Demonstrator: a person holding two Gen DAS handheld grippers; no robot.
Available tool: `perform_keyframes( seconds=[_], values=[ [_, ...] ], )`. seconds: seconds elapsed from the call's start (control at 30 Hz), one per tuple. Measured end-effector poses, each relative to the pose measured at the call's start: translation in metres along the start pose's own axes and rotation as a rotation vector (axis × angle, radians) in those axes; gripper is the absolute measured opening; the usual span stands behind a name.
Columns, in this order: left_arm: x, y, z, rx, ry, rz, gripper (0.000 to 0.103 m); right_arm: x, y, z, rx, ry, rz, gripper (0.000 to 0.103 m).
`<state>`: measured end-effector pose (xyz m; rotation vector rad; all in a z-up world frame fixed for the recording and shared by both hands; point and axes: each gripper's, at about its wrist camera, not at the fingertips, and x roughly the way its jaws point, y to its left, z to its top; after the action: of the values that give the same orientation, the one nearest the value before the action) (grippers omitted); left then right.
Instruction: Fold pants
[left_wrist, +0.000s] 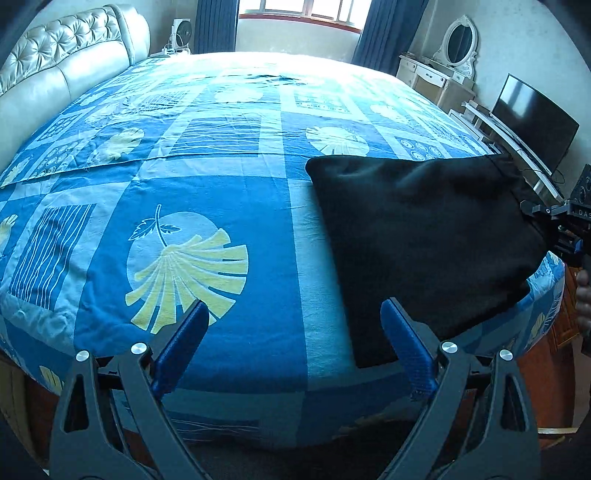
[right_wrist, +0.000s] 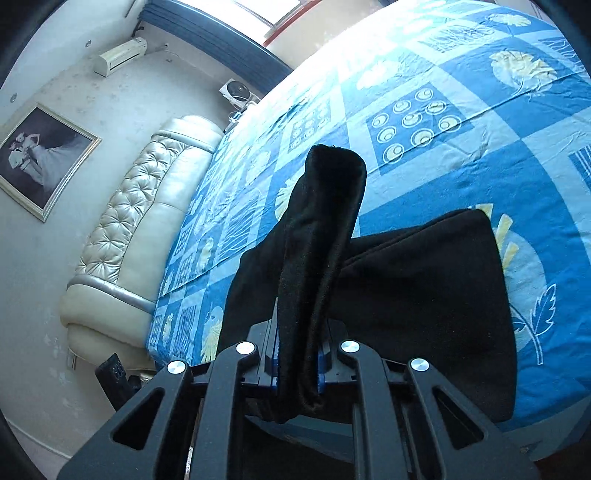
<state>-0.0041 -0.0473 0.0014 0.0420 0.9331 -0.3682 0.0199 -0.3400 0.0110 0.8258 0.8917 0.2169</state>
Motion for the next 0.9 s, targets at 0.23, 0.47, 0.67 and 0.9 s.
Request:
perform_keyframes(
  seconds=[0.23,0.47,0.67,0.9],
  values=[
    [0.005,-0.016,0.005,-0.015,0.013,-0.066,0.094,-0.012,-0.041,0.0,0.048,-0.005,-0.081,0.014],
    [0.021,-0.029,0.003,-0.024,0.045,-0.099,0.094,0.008,-0.09,-0.016,0.161,0.018,-0.07,0.014],
    [0.029,-0.03,0.001,-0.033,0.06,-0.105,0.094,0.008,-0.107,-0.023,0.207,0.004,-0.015,0.014],
    [0.037,-0.023,-0.002,-0.075,0.088,-0.141,0.094,0.0,-0.115,-0.024,0.23,-0.006,0.014,0.015]
  ],
)
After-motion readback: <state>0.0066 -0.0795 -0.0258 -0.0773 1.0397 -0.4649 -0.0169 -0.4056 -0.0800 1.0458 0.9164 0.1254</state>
